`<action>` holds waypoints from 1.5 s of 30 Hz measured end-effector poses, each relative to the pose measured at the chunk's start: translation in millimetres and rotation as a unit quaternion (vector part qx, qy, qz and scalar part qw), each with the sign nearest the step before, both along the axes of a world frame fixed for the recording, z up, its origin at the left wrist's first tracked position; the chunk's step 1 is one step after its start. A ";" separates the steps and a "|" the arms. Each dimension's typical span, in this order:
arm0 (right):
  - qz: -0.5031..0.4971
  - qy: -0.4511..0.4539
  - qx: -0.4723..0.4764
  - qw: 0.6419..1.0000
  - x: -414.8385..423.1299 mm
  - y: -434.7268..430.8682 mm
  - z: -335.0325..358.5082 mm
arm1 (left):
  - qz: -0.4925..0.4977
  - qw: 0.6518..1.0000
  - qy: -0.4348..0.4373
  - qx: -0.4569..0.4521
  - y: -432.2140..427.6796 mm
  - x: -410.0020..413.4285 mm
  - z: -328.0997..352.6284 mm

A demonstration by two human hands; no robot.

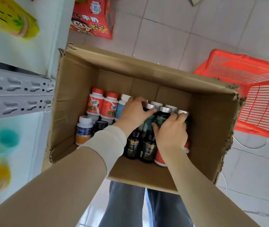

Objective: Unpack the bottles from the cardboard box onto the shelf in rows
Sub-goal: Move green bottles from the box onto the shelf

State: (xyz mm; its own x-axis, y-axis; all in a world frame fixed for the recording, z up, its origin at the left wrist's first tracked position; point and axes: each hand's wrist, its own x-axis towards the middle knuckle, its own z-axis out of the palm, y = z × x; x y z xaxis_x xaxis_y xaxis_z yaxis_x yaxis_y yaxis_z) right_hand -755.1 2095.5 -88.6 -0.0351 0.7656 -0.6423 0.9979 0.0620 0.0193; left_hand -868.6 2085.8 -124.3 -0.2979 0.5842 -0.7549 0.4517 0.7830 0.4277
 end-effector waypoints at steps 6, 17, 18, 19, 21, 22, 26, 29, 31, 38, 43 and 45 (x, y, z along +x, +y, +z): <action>-0.011 0.006 0.002 1.000 -8.0 0.7 -0.9 | 0.085 0.995 -0.057 -0.013 5.1 -5.6 5.1; -0.212 0.202 -0.030 0.956 11.1 -1.2 8.6 | 0.302 0.937 -0.173 0.025 -21.0 -40.4 32.1; -0.241 0.232 -0.051 0.941 15.2 -2.1 14.0 | 0.326 0.925 -0.193 0.029 -24.0 -41.7 39.0; -0.275 0.259 -0.075 0.923 18.5 -2.6 21.8 | 0.349 0.913 -0.208 0.035 -27.2 -42.4 47.3; -0.334 0.300 -0.127 0.884 23.4 -2.3 39.7 | 0.387 0.892 -0.226 0.057 -34.3 -41.7 64.3; -0.350 0.316 -0.149 0.869 25.6 -2.3 49.0 | 0.406 0.882 -0.232 0.068 -37.9 -40.0 74.7; -0.365 0.357 -0.217 0.832 35.2 -6.8 87.9 | 0.486 0.815 -0.292 0.119 -58.6 -24.9 122.2; -0.342 0.418 -0.285 0.792 43.2 -19.1 122.9 | 0.536 0.759 -0.327 0.173 -85.2 -4.4 160.4; -0.363 0.459 -0.338 0.737 52.3 -31.7 145.8 | 0.569 0.730 -0.314 0.211 -107.1 16.1 190.7; -0.228 0.530 -0.449 0.683 112.9 -88.0 239.1 | 0.619 0.605 -0.344 0.366 -206.8 98.4 305.2; -0.071 0.536 -0.447 0.712 126.7 -151.2 310.5 | 0.629 0.602 -0.204 0.447 -287.0 140.0 385.3; -0.036 0.546 -0.463 0.697 123.5 -178.5 340.3 | 0.638 0.593 -0.147 0.468 -319.2 150.5 421.0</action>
State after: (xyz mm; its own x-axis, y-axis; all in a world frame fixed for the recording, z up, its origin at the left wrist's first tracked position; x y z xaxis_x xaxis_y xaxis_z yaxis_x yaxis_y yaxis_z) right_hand -631.6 1917.0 251.6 -0.8732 0.0665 -0.4828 0.3868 -0.5080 -0.7696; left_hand -718.2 1766.6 296.7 -0.8847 0.2280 -0.4067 -0.4554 -0.2357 0.8585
